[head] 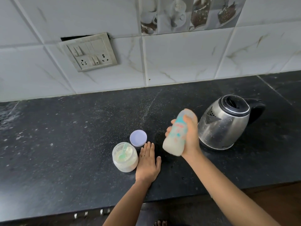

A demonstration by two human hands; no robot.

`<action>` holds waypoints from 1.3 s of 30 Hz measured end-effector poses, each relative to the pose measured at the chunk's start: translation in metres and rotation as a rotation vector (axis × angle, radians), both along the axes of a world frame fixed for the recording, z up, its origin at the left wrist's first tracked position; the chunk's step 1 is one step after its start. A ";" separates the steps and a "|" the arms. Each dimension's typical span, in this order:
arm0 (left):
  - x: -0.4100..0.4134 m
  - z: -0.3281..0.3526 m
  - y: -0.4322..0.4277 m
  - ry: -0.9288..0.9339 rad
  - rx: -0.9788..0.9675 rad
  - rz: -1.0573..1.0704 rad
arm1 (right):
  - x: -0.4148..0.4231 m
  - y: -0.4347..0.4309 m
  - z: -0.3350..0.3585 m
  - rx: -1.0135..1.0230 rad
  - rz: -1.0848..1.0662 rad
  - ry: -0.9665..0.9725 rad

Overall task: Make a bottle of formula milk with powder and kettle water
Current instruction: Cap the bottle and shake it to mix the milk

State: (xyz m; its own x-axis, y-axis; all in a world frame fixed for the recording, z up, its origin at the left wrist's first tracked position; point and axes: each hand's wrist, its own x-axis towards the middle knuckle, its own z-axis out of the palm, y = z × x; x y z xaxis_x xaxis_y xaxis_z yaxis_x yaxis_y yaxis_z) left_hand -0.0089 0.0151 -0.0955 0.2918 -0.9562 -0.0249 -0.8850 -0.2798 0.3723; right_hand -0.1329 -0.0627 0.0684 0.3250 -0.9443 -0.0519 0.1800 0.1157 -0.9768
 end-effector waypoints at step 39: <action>0.002 0.002 0.001 0.012 -0.038 -0.016 | 0.025 -0.003 -0.010 0.225 -0.124 -0.158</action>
State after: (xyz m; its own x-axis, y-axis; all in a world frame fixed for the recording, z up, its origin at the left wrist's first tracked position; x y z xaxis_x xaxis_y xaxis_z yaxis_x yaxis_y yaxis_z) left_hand -0.0065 0.0164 -0.0935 0.2759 -0.9611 0.0079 -0.8848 -0.2508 0.3927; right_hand -0.1078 -0.0661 0.0581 0.2283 -0.9480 -0.2219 0.3540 0.2932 -0.8881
